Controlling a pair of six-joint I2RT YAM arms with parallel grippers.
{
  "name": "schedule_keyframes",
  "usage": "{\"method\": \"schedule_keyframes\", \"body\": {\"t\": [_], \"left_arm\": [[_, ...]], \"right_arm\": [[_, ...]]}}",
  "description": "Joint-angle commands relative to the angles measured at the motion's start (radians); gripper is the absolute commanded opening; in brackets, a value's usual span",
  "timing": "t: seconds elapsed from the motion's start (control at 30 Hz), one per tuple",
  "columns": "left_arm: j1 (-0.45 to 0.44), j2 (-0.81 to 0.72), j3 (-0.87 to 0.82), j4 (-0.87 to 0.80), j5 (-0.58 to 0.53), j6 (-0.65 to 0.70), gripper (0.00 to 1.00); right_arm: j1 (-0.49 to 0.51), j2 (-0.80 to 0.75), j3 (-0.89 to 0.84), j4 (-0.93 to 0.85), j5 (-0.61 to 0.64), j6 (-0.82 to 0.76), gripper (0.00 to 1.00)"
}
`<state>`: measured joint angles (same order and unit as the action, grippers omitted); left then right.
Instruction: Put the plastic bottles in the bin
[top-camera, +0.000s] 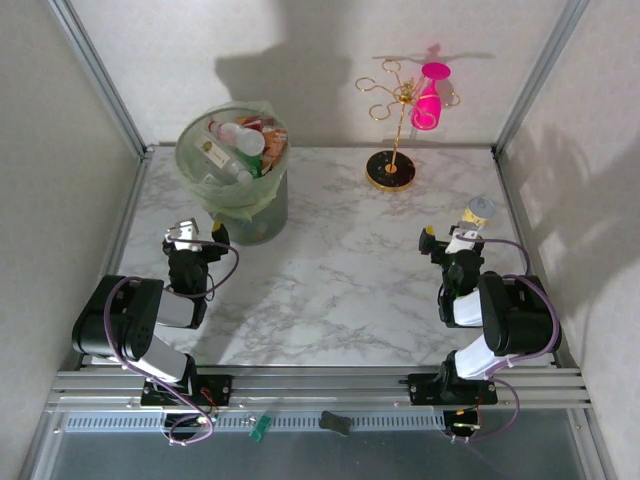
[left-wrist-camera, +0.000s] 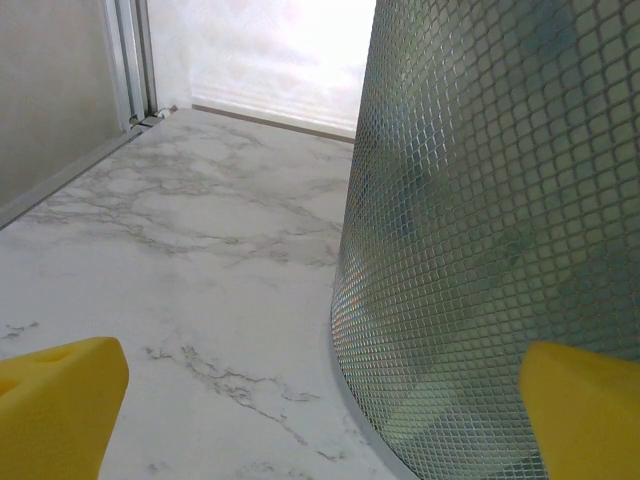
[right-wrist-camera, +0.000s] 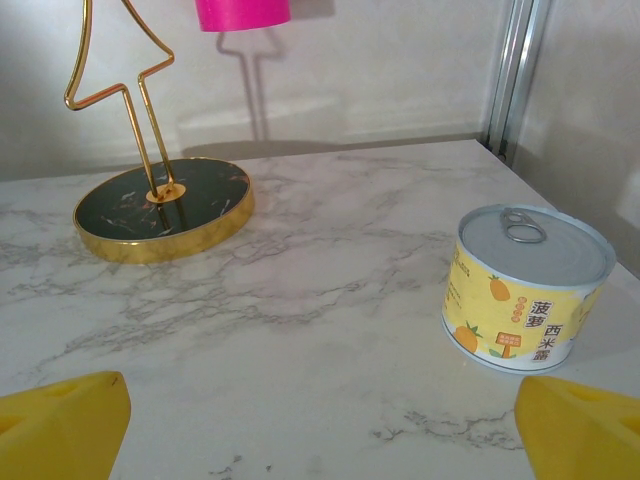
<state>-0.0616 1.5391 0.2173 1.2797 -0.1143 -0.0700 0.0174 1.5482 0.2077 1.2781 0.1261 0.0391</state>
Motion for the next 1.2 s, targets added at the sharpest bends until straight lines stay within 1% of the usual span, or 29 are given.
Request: {"method": "schedule_keyframes", "body": {"t": [0.0, 0.1, 0.2, 0.23, 0.27, 0.3, 0.33, 0.37, 0.4, 0.43, 0.47, 1.17], "left_arm": [[0.002, 0.0, 0.014, 0.0, 0.022, 0.015, 0.99], [0.01, 0.001, 0.016, -0.005, 0.037, 0.01, 0.99], [0.0, -0.002, 0.01, 0.003, 0.032, 0.024, 0.99], [0.001, -0.009, -0.002, 0.015, 0.099, 0.05, 0.99], [0.024, -0.013, -0.008, 0.022, 0.209, 0.063, 0.99], [0.046, -0.008, -0.003, 0.02, 0.259, 0.051, 0.99], [0.048, -0.008, -0.001, 0.018, 0.26, 0.049, 0.99], [0.047, -0.006, 0.001, 0.017, 0.259, 0.046, 0.99], [0.046, -0.001, 0.009, 0.01, 0.183, 0.019, 0.99], [0.026, 0.003, 0.016, 0.004, 0.065, -0.004, 0.99], [0.006, -0.001, 0.019, -0.012, 0.012, 0.009, 0.99], [0.003, 0.0, 0.016, -0.004, 0.005, 0.012, 0.99]], "right_arm": [[-0.005, -0.003, 0.007, 0.02, -0.009, 0.001, 0.99], [-0.003, -0.003, 0.006, 0.02, -0.006, 0.001, 0.99], [-0.002, -0.003, 0.005, 0.02, -0.005, 0.001, 0.99], [0.0, -0.003, 0.006, 0.021, -0.005, 0.001, 0.99], [0.0, -0.003, 0.006, 0.021, -0.004, 0.001, 0.99], [0.0, -0.003, 0.006, 0.02, -0.004, 0.001, 0.99], [0.0, -0.003, 0.006, 0.02, -0.004, 0.001, 0.99], [-0.001, -0.003, 0.006, 0.02, -0.004, 0.001, 0.99], [-0.001, -0.003, 0.006, 0.021, -0.005, 0.001, 0.99], [0.0, -0.003, 0.006, 0.021, -0.003, 0.001, 0.99], [-0.001, -0.003, 0.005, 0.021, -0.003, 0.001, 0.99], [0.009, -0.002, 0.007, 0.02, 0.009, -0.008, 0.99]]}}
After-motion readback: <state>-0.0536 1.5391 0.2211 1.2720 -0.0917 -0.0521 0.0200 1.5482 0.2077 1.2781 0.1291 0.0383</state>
